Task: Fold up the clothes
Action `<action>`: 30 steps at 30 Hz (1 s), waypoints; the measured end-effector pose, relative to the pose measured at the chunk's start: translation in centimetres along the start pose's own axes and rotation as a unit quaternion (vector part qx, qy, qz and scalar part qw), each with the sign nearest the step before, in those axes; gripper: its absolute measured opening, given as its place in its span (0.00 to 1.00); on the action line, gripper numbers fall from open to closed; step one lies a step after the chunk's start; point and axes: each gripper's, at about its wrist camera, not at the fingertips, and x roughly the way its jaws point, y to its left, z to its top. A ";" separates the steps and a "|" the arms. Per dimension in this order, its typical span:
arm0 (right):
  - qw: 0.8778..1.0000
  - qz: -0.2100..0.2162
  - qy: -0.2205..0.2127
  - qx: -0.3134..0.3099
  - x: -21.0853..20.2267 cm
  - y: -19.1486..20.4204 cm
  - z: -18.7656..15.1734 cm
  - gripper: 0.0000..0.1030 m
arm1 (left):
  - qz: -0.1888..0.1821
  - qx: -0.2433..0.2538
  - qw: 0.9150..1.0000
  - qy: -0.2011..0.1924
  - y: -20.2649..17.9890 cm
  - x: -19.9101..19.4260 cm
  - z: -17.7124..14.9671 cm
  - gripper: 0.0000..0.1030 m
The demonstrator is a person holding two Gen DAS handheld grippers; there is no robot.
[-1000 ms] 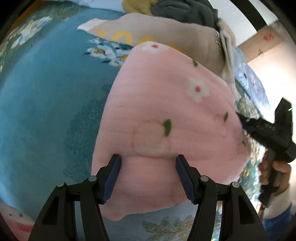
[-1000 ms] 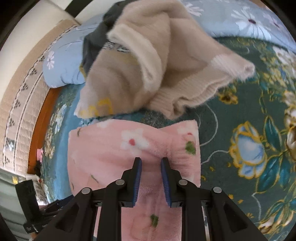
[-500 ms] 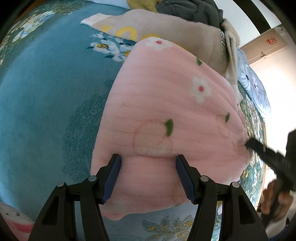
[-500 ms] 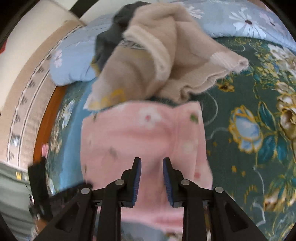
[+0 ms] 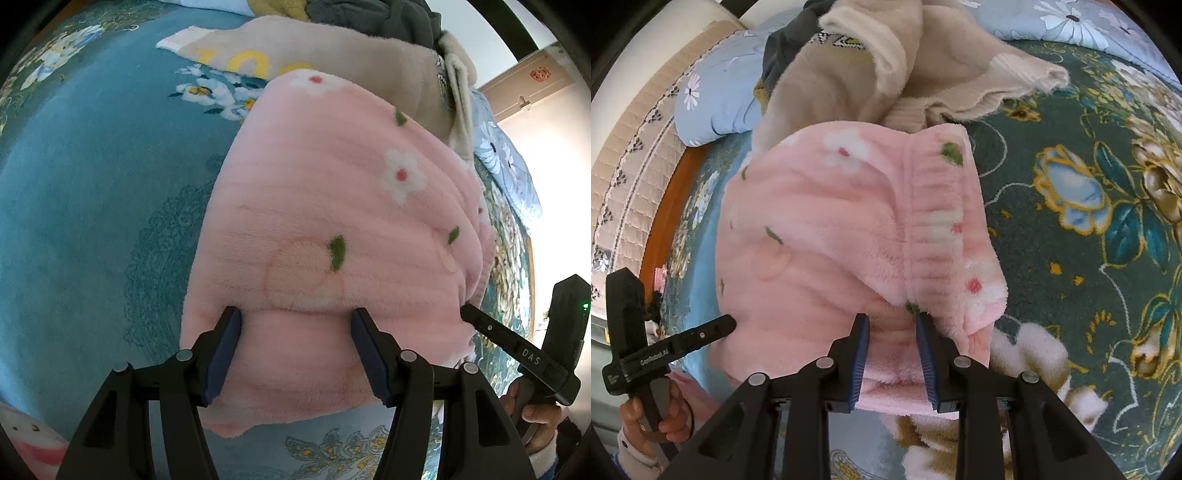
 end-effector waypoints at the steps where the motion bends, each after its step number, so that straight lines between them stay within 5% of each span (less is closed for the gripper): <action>1: 1.000 0.004 -0.002 0.006 -0.3 -0.1 0.0 0.29 | -0.006 -0.004 1.000 -0.004 0.1 -0.1 0.1 0.61; 5: 0.996 0.044 -0.060 0.039 -3.0 -1.0 -0.1 0.37 | -0.052 -0.061 0.996 -0.028 1.8 -0.8 0.4 0.61; 7: 0.994 0.057 -0.063 0.073 -2.8 -2.4 -0.2 0.62 | -0.071 -0.081 0.993 -0.037 2.4 -1.0 0.6 0.62; 8: 0.992 0.063 -0.065 0.090 -2.8 -3.0 -0.3 0.63 | -0.077 -0.086 0.992 -0.042 2.5 -1.2 0.7 0.62; 12: 0.981 0.088 -0.071 0.156 -2.5 -5.7 -0.6 0.64 | -0.082 -0.090 0.991 -0.050 2.9 -1.4 1.5 0.73; 15: 0.972 0.106 -0.071 0.198 -2.1 -7.5 -0.7 0.82 | -0.082 -0.100 0.991 -0.041 3.9 -1.0 2.7 0.80; 19: 0.965 0.130 -0.052 0.222 -0.6 -8.3 -0.5 0.93 | -0.059 -0.112 0.991 -0.036 5.8 -0.3 4.6 0.80; 22: 0.959 0.148 -0.038 0.239 0.5 -8.9 -0.3 0.97 | -0.048 -0.114 0.992 -0.015 9.1 1.0 6.9 0.81; 24: 0.955 0.159 -0.028 0.250 1.2 -9.4 -0.2 0.97 | -0.047 -0.115 0.992 0.000 10.2 1.7 5.5 0.81; 30: 0.951 0.176 -0.010 0.254 2.8 -9.0 0.9 0.98 | -0.104 -0.141 0.984 0.031 11.0 4.7 6.3 0.81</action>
